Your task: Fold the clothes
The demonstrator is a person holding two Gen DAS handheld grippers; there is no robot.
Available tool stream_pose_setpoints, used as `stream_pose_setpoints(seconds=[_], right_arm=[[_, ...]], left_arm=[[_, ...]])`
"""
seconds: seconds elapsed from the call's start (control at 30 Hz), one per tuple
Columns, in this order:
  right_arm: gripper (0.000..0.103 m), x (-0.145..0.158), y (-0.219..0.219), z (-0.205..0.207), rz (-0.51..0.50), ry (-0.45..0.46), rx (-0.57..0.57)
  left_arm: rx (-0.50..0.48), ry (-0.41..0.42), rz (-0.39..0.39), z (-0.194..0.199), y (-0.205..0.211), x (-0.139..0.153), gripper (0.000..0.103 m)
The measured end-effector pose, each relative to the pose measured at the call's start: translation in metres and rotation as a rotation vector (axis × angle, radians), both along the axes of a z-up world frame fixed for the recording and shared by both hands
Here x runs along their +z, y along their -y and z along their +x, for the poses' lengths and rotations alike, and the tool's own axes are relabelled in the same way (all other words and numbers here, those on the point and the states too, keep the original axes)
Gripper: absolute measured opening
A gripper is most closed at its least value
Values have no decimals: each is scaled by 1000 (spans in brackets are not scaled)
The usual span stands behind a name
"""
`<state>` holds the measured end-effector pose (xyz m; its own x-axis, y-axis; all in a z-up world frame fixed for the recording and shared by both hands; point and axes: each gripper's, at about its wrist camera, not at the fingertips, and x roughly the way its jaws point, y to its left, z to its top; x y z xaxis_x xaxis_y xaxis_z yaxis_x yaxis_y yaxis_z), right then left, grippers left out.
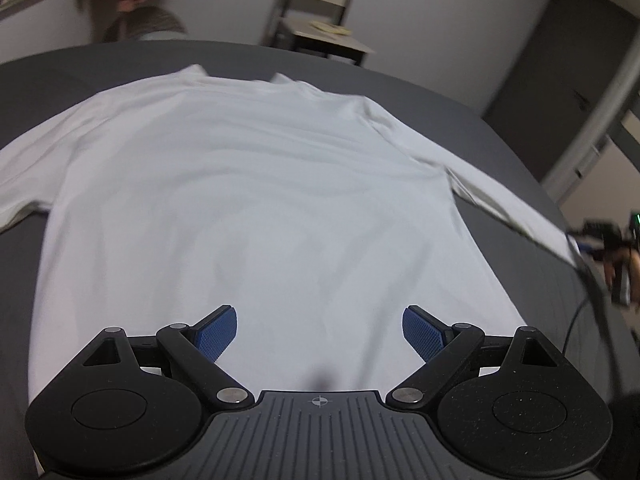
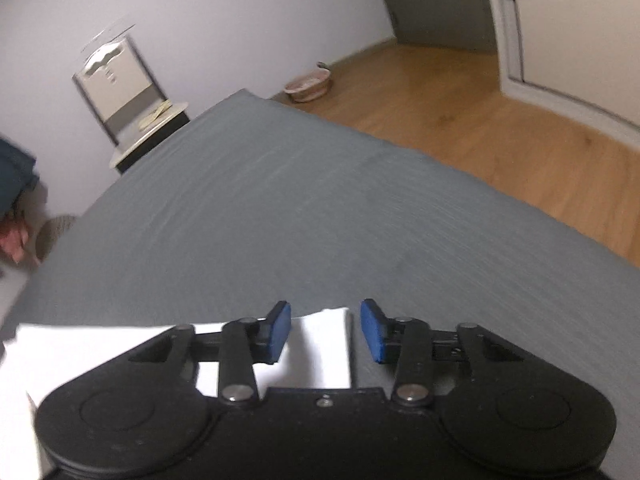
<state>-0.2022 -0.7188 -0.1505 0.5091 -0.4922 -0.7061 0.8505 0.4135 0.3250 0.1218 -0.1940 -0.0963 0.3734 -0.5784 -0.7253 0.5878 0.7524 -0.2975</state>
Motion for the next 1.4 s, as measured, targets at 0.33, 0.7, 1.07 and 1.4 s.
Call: stream_pose_setpoints(seconds=[0.33,0.7,1.07,1.4], right_arm=[[8,93,-43,29,-197,177,73],[8,316,-240,157,-365,563,577],[7,177,-476,263,-108,388,1048],[8,61,-604,288,-228,112,1224]], left_arm=[[93,29,-59,-1,-16,13,91],[198,-16,-213,9,-65,39,91],[345,-76,-429,30,-152,60,91],[400,-107,-364,57,-170,45,91]])
